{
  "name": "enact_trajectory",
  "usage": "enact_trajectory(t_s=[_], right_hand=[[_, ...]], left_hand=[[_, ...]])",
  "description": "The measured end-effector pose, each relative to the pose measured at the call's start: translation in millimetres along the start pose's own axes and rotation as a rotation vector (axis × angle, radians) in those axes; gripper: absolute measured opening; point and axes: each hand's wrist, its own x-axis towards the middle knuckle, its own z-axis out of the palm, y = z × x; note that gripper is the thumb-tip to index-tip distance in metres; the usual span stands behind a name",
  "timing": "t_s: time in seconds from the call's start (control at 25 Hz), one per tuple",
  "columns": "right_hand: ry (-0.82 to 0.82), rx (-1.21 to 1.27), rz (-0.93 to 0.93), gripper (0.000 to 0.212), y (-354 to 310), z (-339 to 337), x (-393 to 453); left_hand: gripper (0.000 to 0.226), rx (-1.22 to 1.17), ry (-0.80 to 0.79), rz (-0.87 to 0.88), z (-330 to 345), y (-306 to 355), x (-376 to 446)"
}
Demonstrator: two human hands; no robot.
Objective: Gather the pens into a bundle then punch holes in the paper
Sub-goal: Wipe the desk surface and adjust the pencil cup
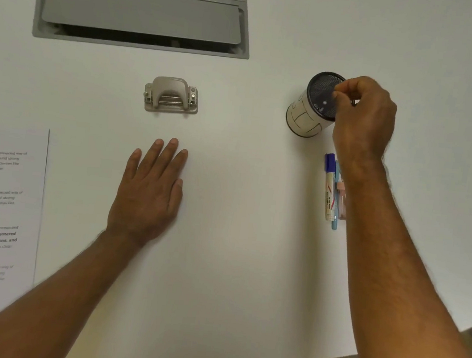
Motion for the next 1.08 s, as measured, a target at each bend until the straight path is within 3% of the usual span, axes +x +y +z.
enact_trajectory(t_s=[0.32, 0.52, 0.6, 0.68, 0.8, 0.92, 1.08], right_hand=[[0.090, -0.059, -0.123, 0.016, -8, -2, -5], [0.153, 0.220, -0.200, 0.023, -20, 3, -59], [0.060, 0.304, -0.232, 0.026, -19, 18, -109], [-0.160, 0.284, -0.215, 0.033, -11, 37, -164], [-0.438, 0.002, -0.200, 0.051, 4, 60, -231], [-0.506, -0.278, -0.301, 0.066, 8, 69, -262], [-0.509, -0.356, -0.378, 0.069, 7, 73, -274]], left_hand=[[0.058, -0.011, 0.009, 0.002, 1, -1, 0], [0.057, 0.002, -0.001, 0.004, 1, -1, 0], [0.057, 0.009, -0.009, -0.001, -2, 0, 0], [0.057, -0.002, -0.020, -0.008, -5, 1, 0], [0.057, 0.001, -0.050, -0.009, -6, 1, 0], [0.058, 0.002, -0.062, -0.005, -4, -1, 1], [0.058, -0.002, -0.057, -0.004, -1, -2, 0]])
